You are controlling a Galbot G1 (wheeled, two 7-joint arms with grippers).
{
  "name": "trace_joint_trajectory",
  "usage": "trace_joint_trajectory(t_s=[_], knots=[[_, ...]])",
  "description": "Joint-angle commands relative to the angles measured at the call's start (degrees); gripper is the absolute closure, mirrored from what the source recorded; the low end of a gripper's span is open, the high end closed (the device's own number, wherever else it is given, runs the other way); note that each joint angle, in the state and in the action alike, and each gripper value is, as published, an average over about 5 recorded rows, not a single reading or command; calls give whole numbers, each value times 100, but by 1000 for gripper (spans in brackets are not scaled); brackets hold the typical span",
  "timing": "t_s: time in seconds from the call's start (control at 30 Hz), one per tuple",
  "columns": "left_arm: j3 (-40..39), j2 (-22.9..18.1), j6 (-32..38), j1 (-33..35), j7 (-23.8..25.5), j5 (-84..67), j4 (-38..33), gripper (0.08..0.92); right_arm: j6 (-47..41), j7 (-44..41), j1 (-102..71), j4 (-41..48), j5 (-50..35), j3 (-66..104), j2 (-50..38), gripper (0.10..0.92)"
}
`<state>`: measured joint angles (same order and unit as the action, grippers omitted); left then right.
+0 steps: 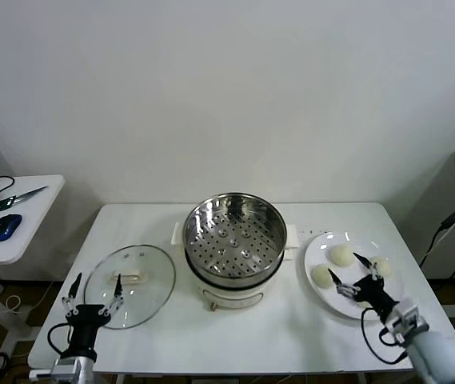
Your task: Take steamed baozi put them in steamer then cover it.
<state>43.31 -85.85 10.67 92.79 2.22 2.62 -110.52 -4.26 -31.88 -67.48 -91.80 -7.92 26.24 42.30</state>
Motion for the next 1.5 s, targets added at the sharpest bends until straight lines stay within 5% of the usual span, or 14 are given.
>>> trace_joint_trajectory(t_s=[0.03, 0.33, 0.63, 1.0, 1.5], knots=[[-4, 96, -24, -50, -25, -46, 27, 177, -624, -2471, 2988, 1066, 471, -2619, -2311, 203], [2, 188, -69, -80, -61, -111, 73, 177, -265, -3334, 5896, 2253, 1611, -5517, -1851, 203], [30, 303, -131, -72, -69, -135, 107, 177, -193, -3377, 7390, 3532, 1670, -7132, -565, 203], [46, 284, -218, -92, -79, -99, 93, 177, -71, -3334, 7409, 4546, 1749, -7571, 681, 203], [33, 227, -254, -89, -95, -20, 110, 177, 124, -3234, 6922, 5088, 2120, -7201, 1186, 203]])
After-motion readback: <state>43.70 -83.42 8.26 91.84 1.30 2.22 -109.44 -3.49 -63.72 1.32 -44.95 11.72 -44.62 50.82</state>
